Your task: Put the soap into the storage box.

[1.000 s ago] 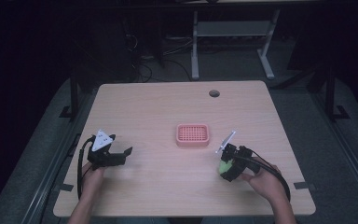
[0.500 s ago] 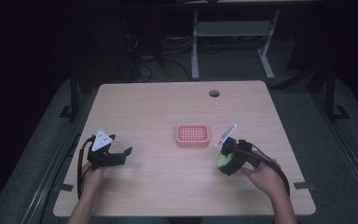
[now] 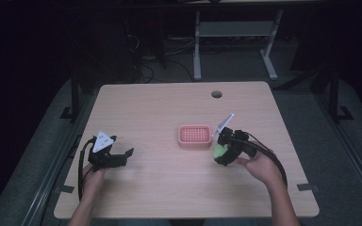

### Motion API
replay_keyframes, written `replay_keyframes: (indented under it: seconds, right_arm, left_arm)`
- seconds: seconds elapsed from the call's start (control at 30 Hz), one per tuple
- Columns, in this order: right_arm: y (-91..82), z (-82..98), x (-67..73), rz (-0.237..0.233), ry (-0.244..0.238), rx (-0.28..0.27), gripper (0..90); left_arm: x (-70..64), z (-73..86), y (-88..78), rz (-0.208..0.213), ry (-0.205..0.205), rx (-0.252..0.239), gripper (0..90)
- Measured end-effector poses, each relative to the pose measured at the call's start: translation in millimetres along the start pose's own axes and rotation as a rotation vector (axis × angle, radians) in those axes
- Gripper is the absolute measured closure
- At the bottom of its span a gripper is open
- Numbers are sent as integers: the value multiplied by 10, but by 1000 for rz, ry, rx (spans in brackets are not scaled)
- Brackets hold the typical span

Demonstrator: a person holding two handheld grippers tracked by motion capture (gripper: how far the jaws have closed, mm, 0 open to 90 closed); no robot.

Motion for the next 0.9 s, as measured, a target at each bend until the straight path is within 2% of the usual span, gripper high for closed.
replay_keyframes:
  seconds: [0.9]
  right_arm:
    - [54,-397,-220,-33,-15,9,261]
  left_arm:
    - [11,3,0,-1,-4,5,144]
Point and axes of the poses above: each handheld gripper's, and its own axes: y roughly forward along the jaws, z roughly out of its underside, x roughly to its left, the point moved 3 cm from there along y, roughly forward along the jaws, and after that the axes turned 9 degrees about -z, right-handed, at the moved point
